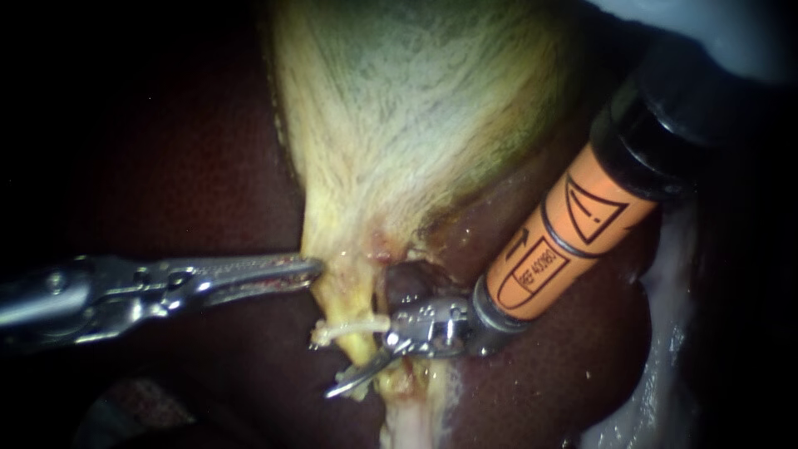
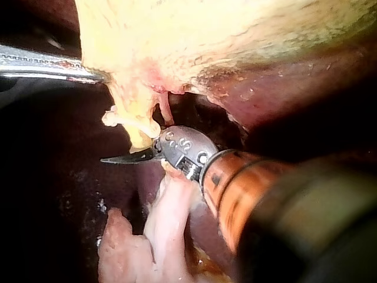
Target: Go to the cutting position left tube
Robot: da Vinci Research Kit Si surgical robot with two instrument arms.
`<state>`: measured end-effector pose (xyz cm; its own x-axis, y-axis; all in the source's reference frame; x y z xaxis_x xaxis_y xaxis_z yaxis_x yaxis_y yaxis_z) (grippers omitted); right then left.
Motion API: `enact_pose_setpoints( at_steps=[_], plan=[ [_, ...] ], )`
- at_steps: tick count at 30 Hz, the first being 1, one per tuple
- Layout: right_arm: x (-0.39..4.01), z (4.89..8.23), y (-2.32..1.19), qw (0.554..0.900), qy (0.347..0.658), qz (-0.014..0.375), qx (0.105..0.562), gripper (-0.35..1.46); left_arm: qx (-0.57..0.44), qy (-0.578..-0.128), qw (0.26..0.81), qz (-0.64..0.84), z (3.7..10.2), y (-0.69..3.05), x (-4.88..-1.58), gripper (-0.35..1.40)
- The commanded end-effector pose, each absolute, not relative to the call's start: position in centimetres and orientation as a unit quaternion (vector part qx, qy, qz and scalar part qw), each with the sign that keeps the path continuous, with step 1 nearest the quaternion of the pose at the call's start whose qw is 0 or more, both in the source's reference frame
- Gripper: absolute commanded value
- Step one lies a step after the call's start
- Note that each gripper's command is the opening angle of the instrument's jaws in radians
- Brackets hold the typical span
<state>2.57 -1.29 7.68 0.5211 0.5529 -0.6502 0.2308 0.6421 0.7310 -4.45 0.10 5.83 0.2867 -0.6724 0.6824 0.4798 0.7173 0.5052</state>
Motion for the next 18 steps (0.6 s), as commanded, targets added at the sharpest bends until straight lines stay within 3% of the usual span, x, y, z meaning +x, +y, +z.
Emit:
enact_pose_setpoints(
  at_steps=[1, 18],
  plan=[
    [2.57, 7.67, -1.30, 0.770, 0.477, 0.109, 0.411, 1.18, 0.102, -0.475, 0.796, -0.362, 5.84, 0.10, -4.45, -0.32],
    [2.57, 7.71, -1.27, 0.757, 0.442, 0.175, 0.449, 1.08, 0.101, -0.475, 0.796, -0.362, 5.82, 0.09, -4.46, -0.32]
  ],
)
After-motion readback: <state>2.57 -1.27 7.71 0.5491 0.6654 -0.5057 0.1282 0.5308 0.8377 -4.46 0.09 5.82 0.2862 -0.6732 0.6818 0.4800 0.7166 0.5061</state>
